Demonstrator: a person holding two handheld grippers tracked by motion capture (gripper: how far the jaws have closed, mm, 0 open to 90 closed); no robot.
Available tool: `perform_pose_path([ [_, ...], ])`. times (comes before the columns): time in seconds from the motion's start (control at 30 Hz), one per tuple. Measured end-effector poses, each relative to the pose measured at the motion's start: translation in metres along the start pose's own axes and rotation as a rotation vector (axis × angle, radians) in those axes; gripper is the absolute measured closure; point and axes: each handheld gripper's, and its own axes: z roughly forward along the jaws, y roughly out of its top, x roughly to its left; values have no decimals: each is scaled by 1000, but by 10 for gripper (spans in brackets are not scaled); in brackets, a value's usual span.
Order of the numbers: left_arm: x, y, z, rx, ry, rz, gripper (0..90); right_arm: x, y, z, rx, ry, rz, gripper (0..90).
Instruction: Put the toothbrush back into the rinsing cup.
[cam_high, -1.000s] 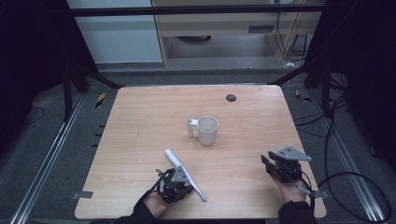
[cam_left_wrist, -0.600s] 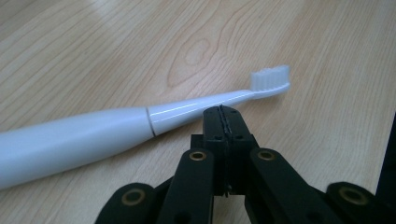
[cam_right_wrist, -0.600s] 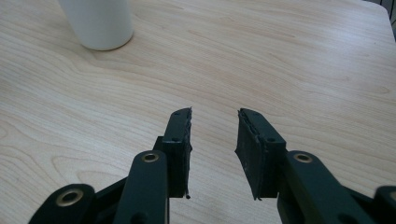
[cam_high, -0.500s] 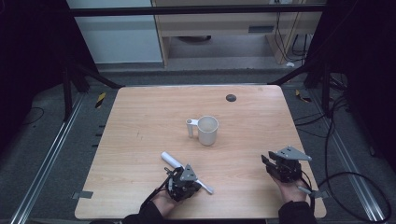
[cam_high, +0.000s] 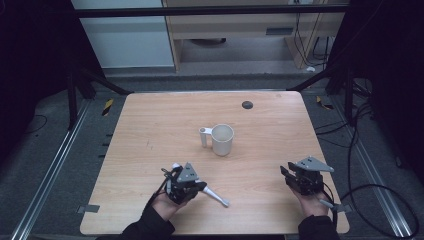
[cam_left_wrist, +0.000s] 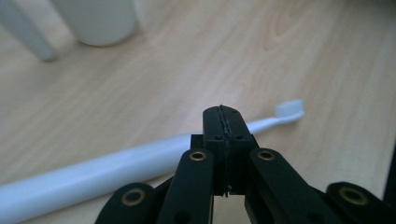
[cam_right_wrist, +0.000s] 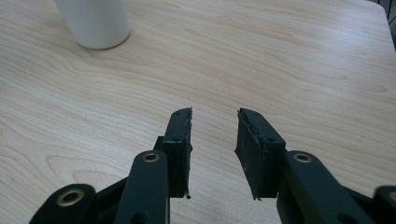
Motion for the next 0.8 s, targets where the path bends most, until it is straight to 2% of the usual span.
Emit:
perform_pose_path([
  [0.17,36,2,-10,-17,67,-60,894,0,0,1,0,3,2,652],
  [0.23,49,0,-10,-8,94,-78,894,0,0,1,3,4,5,652],
  [0.33,65,-4,-8,13,114,-108,893,0,0,2,6,4,3,652],
  [0.47,80,-8,4,53,139,-117,894,1,0,4,13,6,0,652],
  [0.57,83,-9,8,68,140,-121,894,1,0,5,13,8,-4,652],
  [0.8,84,-11,17,107,151,-100,894,1,-1,5,16,4,-2,652],
])
